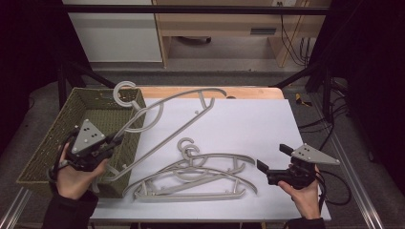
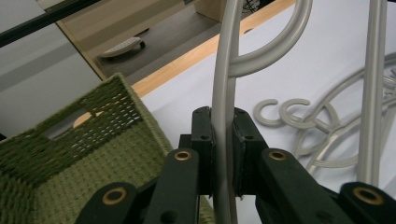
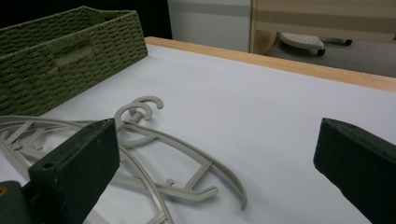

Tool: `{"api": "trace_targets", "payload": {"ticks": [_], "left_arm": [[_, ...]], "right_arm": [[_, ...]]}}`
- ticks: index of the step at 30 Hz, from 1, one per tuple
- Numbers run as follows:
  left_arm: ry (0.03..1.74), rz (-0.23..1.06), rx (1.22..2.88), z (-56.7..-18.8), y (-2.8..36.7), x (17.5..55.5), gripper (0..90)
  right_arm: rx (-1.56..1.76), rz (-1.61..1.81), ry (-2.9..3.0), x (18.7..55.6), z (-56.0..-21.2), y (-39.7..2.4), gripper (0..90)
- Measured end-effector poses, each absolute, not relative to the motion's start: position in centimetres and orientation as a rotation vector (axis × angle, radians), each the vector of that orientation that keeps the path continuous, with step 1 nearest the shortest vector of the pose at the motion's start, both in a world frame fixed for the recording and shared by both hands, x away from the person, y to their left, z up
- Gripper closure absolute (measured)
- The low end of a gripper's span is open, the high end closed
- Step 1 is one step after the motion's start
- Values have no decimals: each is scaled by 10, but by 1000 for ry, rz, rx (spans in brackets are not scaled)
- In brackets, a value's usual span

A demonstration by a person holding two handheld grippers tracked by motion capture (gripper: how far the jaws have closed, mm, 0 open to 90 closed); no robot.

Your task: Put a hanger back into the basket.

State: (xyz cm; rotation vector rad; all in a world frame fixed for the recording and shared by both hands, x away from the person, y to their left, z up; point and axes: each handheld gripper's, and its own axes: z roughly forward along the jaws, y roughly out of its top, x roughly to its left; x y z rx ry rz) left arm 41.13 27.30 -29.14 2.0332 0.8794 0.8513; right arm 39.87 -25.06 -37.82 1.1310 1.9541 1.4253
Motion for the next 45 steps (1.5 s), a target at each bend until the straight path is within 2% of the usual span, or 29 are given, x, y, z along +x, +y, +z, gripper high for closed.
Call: {"api": "trace_targets", "payload": {"ticks": [4,18,33,45], "left_arm": [[911,901,2038,-282,284,421,817],[941,888,2043,-268,328,463,817],[1060,901,2071,-292,382,481,816],[1192,925,2055,-318,420,480,816]], "right_arm": [[1132,1418,1961,400,-379,-249,4],[1118,1418,1976,400,-379,-247,5],[1110,1412,1998,400,-379,-243,6],[1108,1402,2010,401,-381,-242,6]]}}
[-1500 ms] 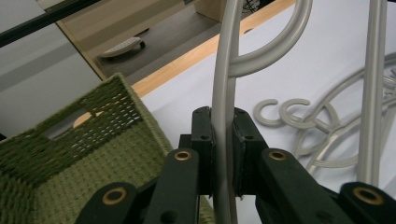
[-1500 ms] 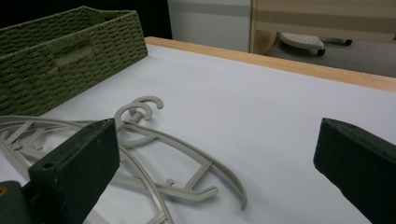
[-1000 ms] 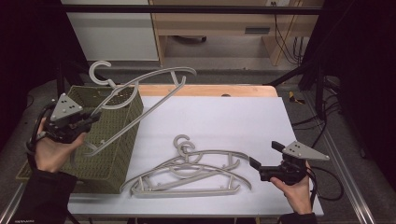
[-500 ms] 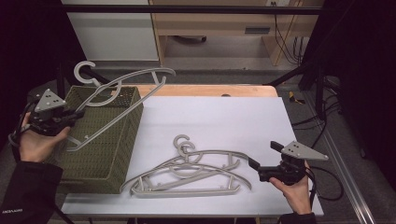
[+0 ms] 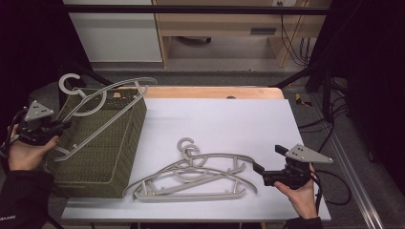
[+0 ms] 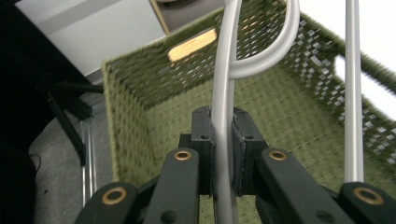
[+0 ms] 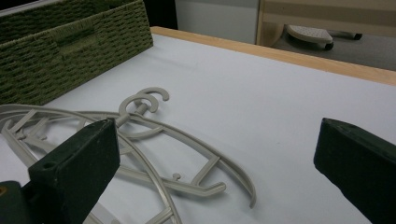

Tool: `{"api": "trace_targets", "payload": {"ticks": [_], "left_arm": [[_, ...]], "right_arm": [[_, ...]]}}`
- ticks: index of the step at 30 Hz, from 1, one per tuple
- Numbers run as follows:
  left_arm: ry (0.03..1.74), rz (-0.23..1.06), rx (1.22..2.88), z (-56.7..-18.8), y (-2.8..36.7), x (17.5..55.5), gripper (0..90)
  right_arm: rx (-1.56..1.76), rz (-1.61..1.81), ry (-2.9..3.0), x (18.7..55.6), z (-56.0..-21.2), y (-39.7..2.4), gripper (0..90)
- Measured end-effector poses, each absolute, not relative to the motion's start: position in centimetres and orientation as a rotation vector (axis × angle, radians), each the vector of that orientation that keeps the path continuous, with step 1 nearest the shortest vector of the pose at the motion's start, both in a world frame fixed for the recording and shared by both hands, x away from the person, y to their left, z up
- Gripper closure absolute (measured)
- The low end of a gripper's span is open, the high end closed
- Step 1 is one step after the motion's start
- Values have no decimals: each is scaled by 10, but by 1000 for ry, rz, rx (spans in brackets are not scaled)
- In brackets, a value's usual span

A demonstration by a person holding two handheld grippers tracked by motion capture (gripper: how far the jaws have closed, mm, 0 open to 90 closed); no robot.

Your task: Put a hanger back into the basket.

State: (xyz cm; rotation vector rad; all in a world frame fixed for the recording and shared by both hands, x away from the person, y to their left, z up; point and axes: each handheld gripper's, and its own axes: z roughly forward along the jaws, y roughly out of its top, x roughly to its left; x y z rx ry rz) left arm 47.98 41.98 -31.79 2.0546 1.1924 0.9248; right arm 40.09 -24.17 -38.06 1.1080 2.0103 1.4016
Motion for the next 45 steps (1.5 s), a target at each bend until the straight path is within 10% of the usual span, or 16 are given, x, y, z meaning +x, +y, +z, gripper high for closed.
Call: {"api": "trace_targets", "payload": {"ticks": [45], "left_arm": [[1364,906,2190,-376,441,488,815]], "right_arm": [[1117,1396,2011,402,-383,-242,6]]}}
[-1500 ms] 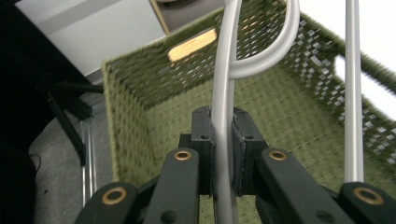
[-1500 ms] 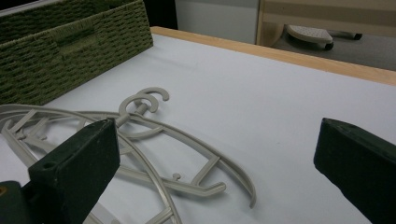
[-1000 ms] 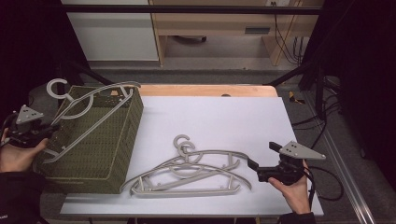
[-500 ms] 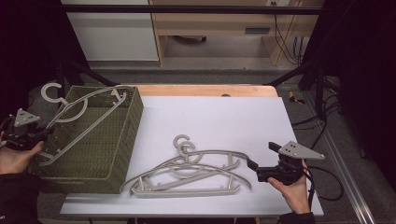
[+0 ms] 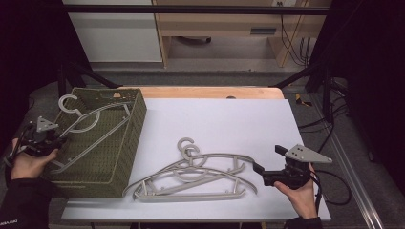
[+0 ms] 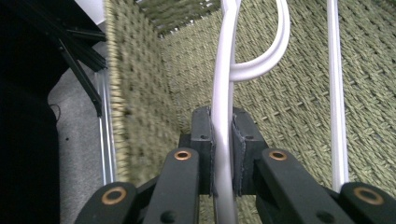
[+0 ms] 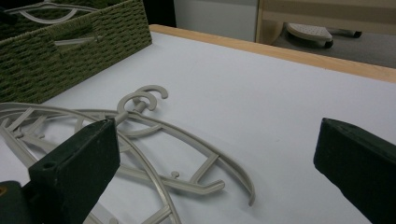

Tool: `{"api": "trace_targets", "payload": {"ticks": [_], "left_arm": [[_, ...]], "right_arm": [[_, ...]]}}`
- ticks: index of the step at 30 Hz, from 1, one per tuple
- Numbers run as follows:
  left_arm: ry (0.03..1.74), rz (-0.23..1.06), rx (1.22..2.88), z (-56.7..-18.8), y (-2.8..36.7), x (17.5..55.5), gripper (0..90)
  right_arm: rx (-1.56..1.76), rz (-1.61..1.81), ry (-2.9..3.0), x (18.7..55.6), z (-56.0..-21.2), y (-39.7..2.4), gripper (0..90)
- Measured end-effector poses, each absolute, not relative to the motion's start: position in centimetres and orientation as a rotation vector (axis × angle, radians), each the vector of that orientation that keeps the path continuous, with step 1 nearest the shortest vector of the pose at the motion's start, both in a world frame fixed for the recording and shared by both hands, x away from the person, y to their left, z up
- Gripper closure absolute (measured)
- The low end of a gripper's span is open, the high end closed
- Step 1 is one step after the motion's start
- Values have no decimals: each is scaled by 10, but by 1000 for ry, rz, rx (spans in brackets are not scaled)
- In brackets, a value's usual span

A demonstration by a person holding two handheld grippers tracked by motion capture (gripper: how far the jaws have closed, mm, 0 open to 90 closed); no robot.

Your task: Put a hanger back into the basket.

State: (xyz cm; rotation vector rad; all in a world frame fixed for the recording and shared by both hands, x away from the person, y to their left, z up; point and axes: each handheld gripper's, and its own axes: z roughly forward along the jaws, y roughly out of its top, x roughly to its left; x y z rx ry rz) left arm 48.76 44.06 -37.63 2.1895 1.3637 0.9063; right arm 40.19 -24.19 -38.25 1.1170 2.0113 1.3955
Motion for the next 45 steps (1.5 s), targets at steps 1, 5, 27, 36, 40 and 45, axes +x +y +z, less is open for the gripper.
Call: {"api": "trace_targets", "payload": {"ticks": [1,5,27,36,40,45], "left_arm": [[1366,904,2196,-379,439,488,815],[1391,864,2216,-382,440,490,813],[1166,777,1925,-335,404,448,499],[1004,714,1838,-333,359,432,260],[953,659,1794,-333,345,426,188],[921,620,1789,-334,331,418,120]], "right_arm": [[1116,1397,2011,402,-382,-242,6],[1117,1393,2011,402,-383,-241,6],[1120,1399,2003,401,-382,-244,6],[1120,1396,2005,401,-382,-245,6],[1124,1396,1998,401,-382,-245,6],[1116,1399,1996,401,-381,-247,5]]}}
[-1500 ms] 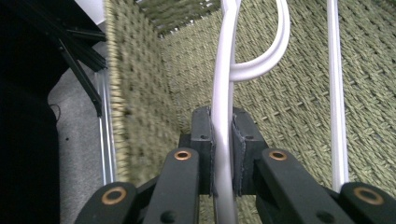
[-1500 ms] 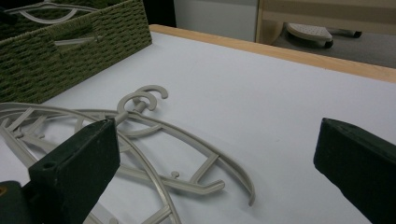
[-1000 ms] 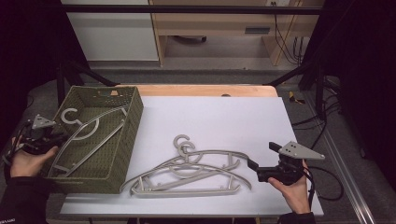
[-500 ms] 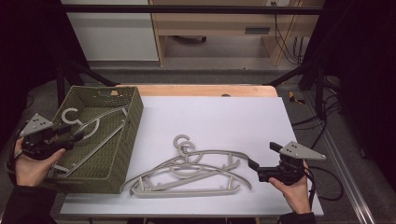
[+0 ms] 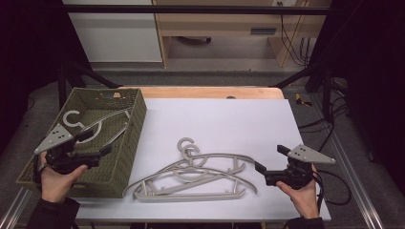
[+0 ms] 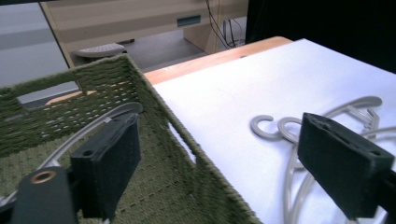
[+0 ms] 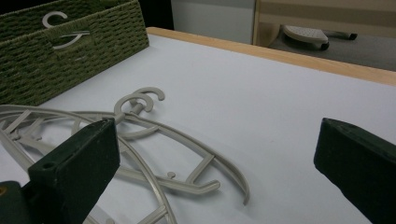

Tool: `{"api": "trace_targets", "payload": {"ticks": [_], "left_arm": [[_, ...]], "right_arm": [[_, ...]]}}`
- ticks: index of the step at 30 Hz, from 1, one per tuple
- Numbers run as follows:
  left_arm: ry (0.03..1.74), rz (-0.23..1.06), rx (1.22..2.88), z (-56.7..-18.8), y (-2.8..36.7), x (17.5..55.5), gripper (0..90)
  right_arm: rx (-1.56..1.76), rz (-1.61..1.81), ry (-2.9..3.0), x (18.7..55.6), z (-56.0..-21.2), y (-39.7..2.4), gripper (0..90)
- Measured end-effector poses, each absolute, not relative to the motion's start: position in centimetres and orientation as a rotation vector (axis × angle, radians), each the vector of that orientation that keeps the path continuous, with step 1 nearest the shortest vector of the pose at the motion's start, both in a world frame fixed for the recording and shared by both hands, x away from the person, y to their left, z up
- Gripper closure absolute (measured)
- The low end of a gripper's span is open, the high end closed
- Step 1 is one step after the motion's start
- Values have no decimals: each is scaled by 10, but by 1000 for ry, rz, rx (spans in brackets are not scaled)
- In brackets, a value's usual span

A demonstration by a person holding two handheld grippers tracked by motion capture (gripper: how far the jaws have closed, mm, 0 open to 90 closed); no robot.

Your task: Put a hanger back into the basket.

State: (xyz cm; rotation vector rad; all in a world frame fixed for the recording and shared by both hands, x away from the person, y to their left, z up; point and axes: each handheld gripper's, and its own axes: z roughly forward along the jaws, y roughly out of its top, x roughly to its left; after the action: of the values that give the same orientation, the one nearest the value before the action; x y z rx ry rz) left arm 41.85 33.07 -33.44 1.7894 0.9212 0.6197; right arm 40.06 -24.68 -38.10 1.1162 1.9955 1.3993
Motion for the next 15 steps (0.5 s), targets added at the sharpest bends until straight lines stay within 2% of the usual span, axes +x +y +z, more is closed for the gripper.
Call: {"api": "trace_targets", "payload": {"ticks": [15], "left_arm": [[775,548,1919,-344,283,411,108]], "right_arm": [[1111,1396,2010,401,-382,-245,5]]}}
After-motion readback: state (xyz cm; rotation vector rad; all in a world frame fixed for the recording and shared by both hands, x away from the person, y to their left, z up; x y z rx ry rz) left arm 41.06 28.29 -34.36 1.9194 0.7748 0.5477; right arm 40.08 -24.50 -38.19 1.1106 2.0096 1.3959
